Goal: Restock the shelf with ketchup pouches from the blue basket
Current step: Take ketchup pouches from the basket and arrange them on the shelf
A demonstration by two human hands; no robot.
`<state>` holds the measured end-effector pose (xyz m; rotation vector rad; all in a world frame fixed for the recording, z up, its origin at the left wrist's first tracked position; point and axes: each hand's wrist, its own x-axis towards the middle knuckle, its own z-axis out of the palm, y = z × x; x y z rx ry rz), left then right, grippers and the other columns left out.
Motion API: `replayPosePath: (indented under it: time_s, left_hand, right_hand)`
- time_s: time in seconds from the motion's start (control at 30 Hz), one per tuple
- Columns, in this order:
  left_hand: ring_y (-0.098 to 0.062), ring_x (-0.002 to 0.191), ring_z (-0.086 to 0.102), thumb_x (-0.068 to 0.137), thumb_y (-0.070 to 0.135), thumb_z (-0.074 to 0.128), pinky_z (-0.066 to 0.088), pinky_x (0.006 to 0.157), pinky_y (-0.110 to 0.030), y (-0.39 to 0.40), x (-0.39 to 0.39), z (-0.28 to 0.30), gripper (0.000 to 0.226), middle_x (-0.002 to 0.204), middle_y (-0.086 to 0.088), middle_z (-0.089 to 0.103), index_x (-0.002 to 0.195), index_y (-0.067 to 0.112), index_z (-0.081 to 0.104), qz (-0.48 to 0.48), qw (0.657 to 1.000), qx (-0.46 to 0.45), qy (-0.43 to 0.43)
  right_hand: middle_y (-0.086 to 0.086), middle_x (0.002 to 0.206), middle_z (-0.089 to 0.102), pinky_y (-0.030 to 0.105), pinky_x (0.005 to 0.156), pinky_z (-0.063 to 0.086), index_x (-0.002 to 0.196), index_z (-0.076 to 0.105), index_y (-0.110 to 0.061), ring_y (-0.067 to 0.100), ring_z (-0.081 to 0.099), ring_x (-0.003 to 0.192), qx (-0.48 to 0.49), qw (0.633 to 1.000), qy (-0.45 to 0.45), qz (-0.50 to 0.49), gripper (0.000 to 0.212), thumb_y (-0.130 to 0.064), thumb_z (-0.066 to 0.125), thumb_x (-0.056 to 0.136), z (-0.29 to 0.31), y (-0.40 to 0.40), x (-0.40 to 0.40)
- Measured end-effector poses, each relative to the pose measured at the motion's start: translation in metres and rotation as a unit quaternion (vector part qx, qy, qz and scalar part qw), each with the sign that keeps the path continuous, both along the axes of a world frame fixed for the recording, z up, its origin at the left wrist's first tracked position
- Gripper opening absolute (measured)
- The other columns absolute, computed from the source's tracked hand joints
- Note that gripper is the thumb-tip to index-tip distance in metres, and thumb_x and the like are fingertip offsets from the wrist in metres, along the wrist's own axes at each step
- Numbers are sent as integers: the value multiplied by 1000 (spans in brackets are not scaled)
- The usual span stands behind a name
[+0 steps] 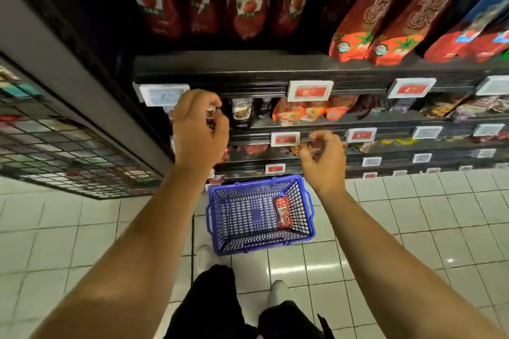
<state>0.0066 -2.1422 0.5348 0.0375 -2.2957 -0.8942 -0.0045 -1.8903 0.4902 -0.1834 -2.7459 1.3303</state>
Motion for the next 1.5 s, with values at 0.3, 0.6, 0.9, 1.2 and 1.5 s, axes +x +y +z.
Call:
replayPosePath:
  time_s: [0.3, 0.6, 0.9, 1.2, 1.5]
  left_hand:
    - [-31, 110, 63, 92, 10, 60, 43, 88, -28, 74, 107, -193, 22, 118, -11, 69, 113, 8, 67, 25, 835, 32, -549]
    - [-35, 99, 65, 97, 29, 50, 47, 79, -35, 126, 151, -435, 18, 97, -12, 67, 93, 17, 63, 6, 771, 93, -629]
    - [-28, 83, 68, 101, 24, 52, 48, 59, -17, 143, 102, -644, 11, 93, -1, 68, 109, 25, 58, -91, 715, 103, -685]
    - [-15, 86, 66, 91, 26, 65, 50, 70, -30, 159, 67, -804, 8, 101, 2, 69, 98, 29, 62, -104, 685, 175, -700]
    - [-34, 92, 70, 101, 59, 40, 57, 79, -45, 193, 43, -804, 60, 97, -18, 74, 111, 4, 60, 10, 402, 620, -673]
  right_hand:
    - [15, 105, 71, 46, 90, 56, 89, 69, -20, 34, 67, 95, 68, 918, -385, 69, 5, -24, 69, 88, -150, 93, 39]
    - [5, 96, 57, 40, 88, 51, 79, 56, -22, 22, 55, 90, 97, 886, -443, 99, 16, -20, 64, 93, -406, 139, 61]
    - [16, 115, 69, 29, 77, 45, 117, 66, -12, 35, 66, 106, 242, 864, -381, 222, 33, -33, 62, 91, -631, 111, 8]
    - [20, 157, 30, 46, 112, 35, 156, 23, -10, 41, 35, 140, 474, 773, -242, 345, 60, -24, 46, 101, -772, 88, -59]
    - [11, 112, 63, 40, 102, 42, 117, 66, -14, 34, 56, 111, 411, 809, -117, 404, 37, 5, 55, 87, -717, 71, -63]
